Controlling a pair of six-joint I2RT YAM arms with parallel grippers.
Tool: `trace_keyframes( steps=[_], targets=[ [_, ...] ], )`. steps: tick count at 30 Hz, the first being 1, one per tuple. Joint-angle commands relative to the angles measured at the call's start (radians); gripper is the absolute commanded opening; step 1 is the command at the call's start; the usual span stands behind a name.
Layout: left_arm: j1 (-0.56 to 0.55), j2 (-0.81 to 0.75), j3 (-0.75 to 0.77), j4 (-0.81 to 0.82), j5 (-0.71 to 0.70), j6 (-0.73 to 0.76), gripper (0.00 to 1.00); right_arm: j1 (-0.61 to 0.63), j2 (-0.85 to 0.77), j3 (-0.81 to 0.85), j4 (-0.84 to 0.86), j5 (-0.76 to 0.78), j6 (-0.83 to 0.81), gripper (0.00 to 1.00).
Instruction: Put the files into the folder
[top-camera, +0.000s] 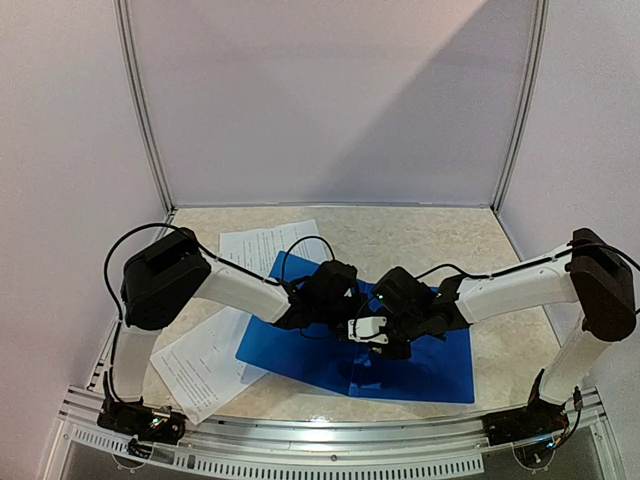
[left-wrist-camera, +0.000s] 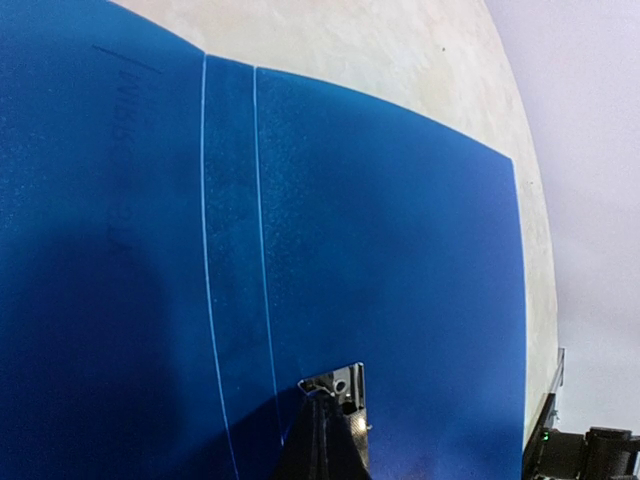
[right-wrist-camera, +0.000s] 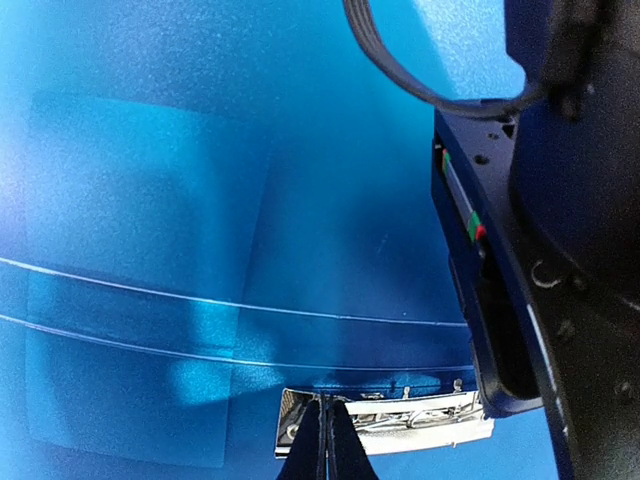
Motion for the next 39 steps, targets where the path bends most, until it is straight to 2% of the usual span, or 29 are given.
trace_keyframes(
  steps=[1, 18, 35, 39],
  targets=[
    [-0.013, 0.029, -0.026, -0.007, 0.010, 0.001, 0.00, -0.009, 0.001, -0.003, -0.050, -0.002, -0.003, 0.00],
    [-0.010, 0.022, -0.040, -0.006, 0.009, 0.010, 0.00, -0.016, 0.007, -0.029, -0.100, 0.007, 0.002, 0.00],
    [-0.011, 0.007, -0.094, 0.026, 0.007, 0.012, 0.00, -0.033, 0.155, -0.073, -0.167, 0.072, 0.004, 0.00],
    [-0.011, 0.008, -0.103, 0.030, 0.012, 0.017, 0.00, -0.033, 0.078, -0.037, -0.193, 0.079, 0.010, 0.00]
  ],
)
